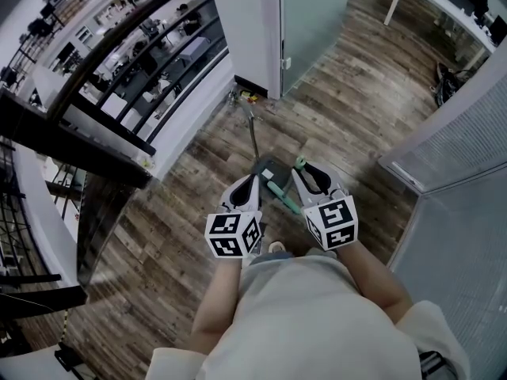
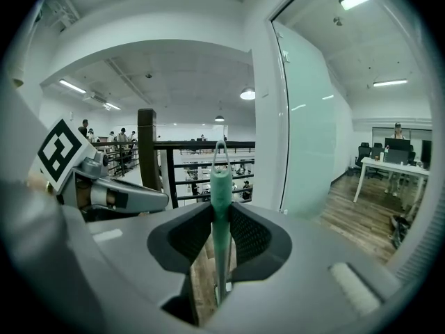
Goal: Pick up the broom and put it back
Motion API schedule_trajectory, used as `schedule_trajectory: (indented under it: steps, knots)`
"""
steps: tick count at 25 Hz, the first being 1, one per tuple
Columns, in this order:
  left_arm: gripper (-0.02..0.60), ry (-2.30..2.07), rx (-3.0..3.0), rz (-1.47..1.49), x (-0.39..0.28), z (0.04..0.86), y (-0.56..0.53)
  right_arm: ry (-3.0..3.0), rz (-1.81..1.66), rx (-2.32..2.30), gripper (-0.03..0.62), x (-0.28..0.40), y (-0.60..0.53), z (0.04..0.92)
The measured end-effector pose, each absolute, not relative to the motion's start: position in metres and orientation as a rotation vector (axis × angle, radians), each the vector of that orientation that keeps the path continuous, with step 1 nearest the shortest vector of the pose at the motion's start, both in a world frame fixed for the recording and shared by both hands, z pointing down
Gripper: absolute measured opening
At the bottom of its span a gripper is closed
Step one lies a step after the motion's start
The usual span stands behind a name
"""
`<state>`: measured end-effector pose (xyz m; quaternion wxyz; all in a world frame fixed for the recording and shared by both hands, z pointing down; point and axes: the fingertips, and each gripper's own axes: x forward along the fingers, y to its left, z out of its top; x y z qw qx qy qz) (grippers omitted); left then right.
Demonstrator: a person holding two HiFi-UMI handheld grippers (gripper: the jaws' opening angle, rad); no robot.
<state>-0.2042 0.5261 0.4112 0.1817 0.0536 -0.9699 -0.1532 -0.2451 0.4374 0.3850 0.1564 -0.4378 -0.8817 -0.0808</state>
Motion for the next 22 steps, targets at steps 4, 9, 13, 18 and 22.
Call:
schedule_trajectory:
  steps: [4,9,13,18,22]
  knots:
    - [0.006,-2.732,0.162,-0.437,-0.207,0.413,0.531,-2.536,-0.224,-1.232,0.094,-0.249,0.439,0.386]
    - [0.006,-2.729,0.186,-0.435,-0.215,0.413,0.537,-2.558,-0.209,-1.200,0.094,-0.254,0.442,0.383]
    - [0.006,-2.726,0.226,-0.432,-0.224,0.413,0.536,-2.586,-0.186,-1.154,0.094,-0.258,0.437,0.380]
    - [0.006,-2.727,0.292,-0.426,-0.233,0.409,0.529,-2.622,-0.164,-1.090,0.094,-0.260,0.426,0.376]
    - [0.006,-2.715,0.349,-0.416,-0.241,0.412,0.517,-2.651,-0.148,-1.032,0.093,-0.261,0.411,0.374]
